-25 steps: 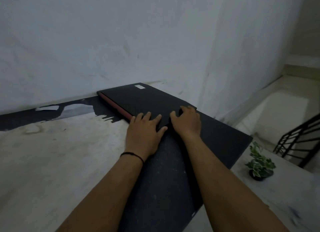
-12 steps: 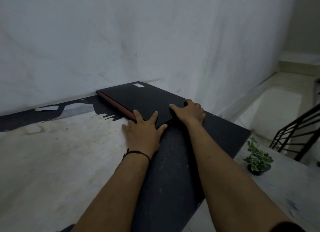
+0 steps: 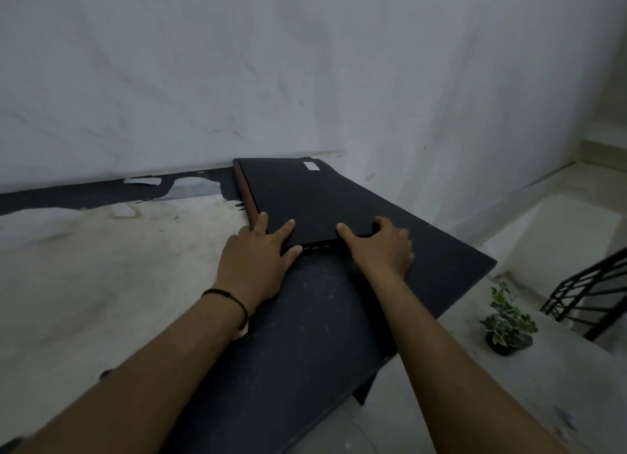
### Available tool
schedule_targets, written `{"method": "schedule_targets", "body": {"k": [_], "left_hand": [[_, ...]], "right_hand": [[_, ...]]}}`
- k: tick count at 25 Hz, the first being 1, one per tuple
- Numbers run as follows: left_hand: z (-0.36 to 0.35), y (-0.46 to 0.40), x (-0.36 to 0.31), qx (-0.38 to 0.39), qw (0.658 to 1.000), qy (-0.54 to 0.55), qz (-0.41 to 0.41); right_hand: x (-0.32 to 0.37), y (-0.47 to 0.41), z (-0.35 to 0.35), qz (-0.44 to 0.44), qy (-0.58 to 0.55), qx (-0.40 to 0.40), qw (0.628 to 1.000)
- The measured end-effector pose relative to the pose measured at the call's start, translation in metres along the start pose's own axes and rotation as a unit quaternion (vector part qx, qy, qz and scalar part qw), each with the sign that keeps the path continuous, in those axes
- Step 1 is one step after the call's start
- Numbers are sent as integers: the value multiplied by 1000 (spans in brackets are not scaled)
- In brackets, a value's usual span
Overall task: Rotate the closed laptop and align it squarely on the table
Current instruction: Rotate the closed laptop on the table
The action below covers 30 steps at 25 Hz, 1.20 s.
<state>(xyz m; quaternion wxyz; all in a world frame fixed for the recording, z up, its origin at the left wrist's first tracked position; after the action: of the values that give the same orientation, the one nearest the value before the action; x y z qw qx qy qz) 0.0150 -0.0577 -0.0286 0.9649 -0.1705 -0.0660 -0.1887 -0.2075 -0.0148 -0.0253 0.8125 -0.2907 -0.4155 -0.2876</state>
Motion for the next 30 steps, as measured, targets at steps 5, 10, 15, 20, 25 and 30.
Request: {"method": "schedule_targets", "body": {"k": [5, 10, 15, 20, 25, 30], "left_hand": [[13, -1, -22, -33, 997, -68, 24], [10, -26, -52, -18, 998, -37, -41], [3, -32, -49, -6, 997, -37, -69], [6, -20, -35, -7, 997, -28, -76], [6, 10, 6, -26, 997, -40, -63], [15, 37, 21, -21, 998, -61, 15]], "right_hand": [[3, 2, 0, -24, 8, -21, 999], [-1, -6, 1, -56, 27, -51, 997], [3, -6, 1, -68, 47, -70, 994], [6, 6, 6, -52, 29, -74, 995], [13, 47, 6, -32, -4, -57, 998], [20, 81, 0, 7, -1, -27, 1000]]}}
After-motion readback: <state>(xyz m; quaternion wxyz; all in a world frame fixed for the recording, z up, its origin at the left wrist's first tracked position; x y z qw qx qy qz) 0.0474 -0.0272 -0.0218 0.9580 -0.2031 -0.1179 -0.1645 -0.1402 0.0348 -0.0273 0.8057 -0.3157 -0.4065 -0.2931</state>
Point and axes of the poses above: each hand's wrist, its own y-axis away from the middle knuckle, its own z-axis out of the back of the hand, x = y × z, the point moved 5 cm from there along -y, towards the middle knuckle, and after that the axes turned 15 degrees about -y, right-handed, at the moved point
